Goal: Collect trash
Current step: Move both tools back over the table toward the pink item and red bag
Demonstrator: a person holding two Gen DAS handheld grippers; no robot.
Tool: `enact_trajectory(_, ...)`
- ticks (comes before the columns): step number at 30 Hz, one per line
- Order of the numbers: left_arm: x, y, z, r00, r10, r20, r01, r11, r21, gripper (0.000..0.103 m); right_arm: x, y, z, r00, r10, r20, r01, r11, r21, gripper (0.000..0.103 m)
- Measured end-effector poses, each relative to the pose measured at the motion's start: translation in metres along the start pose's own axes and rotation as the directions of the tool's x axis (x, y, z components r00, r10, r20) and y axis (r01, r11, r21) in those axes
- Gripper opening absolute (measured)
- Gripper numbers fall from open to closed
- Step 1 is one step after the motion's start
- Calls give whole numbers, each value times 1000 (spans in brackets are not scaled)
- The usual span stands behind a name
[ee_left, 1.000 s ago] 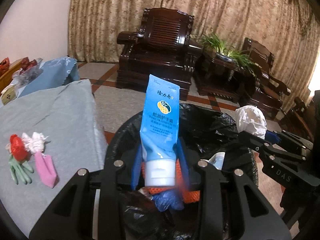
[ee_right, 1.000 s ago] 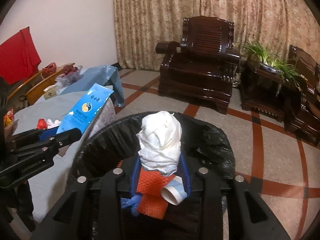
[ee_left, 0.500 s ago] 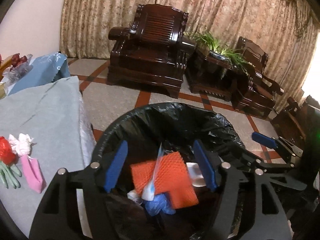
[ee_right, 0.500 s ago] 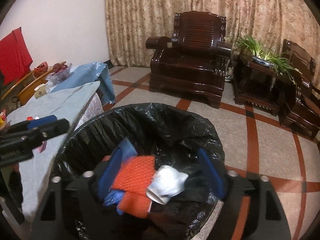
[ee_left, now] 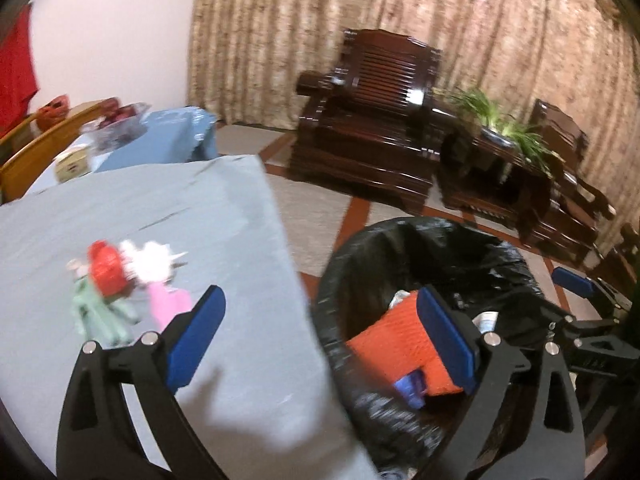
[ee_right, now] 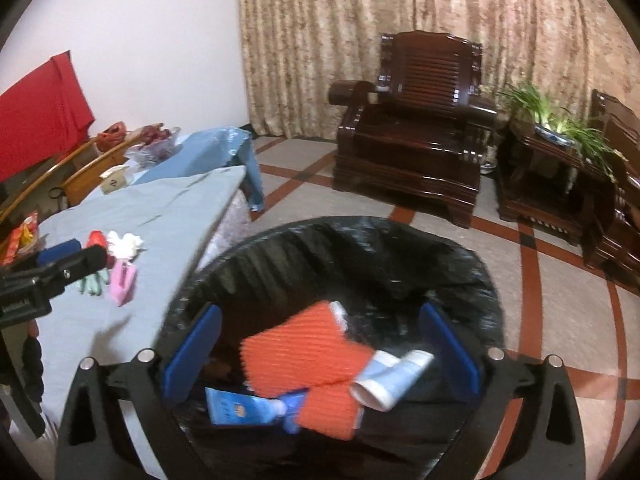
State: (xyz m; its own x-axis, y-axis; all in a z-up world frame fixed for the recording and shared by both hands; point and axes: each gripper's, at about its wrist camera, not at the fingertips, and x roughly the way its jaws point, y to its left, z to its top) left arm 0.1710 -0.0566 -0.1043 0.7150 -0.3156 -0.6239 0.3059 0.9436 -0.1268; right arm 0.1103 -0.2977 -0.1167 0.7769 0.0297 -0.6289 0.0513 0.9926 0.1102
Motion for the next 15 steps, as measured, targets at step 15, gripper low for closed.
enact_trajectory(15, -61, 118, -29, 960, 279, 34, -274, 955, -113, 94, 28, 112, 13, 989, 148, -12, -149, 981, -127, 97)
